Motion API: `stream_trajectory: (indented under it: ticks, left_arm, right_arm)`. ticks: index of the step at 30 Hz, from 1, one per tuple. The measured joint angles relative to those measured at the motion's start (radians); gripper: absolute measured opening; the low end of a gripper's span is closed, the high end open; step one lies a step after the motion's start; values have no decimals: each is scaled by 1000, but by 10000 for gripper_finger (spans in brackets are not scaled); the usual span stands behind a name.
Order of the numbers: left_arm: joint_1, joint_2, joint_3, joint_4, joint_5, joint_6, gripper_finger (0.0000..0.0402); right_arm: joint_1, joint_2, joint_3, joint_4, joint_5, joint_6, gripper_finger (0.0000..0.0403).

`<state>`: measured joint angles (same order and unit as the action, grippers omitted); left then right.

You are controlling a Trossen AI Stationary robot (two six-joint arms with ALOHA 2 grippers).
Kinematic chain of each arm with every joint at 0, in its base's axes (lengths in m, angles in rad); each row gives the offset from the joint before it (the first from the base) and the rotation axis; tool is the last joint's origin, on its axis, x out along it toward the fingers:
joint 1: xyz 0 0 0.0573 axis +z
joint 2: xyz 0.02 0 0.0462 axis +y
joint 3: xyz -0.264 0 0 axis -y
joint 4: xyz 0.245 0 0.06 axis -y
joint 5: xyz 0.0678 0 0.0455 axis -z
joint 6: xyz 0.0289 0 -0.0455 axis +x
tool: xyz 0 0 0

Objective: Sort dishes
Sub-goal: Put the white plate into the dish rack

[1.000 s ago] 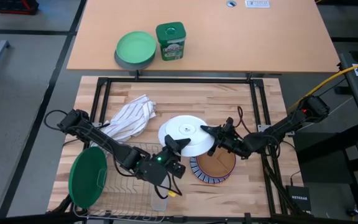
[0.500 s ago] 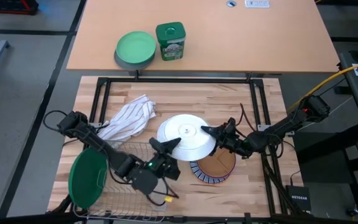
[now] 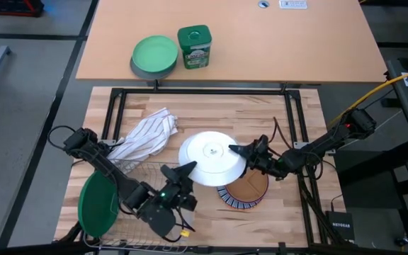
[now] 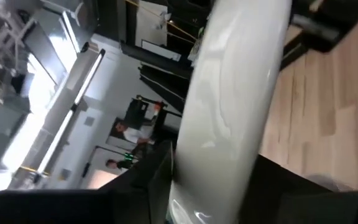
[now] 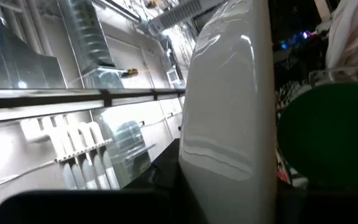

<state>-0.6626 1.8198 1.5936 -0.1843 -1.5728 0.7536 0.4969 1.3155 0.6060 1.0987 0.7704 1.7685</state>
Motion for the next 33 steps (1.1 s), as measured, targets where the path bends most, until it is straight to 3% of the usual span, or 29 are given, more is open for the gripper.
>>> stream_trajectory:
  ticks: [17, 23, 33]
  left_arm:
    - [12, -6, 1, -18, 0, 261, 141]
    - [1, -47, 1, -43, 13, 204, 141]
    - [-19, -115, 1, -346, 17, -89, 141]
  right_arm:
    - [-35, 0, -1, -1, 4, 6, 64]
    - [-35, 0, -1, 9, 3, 12, 64]
    - [-35, 0, 0, 19, 5, 13, 64]
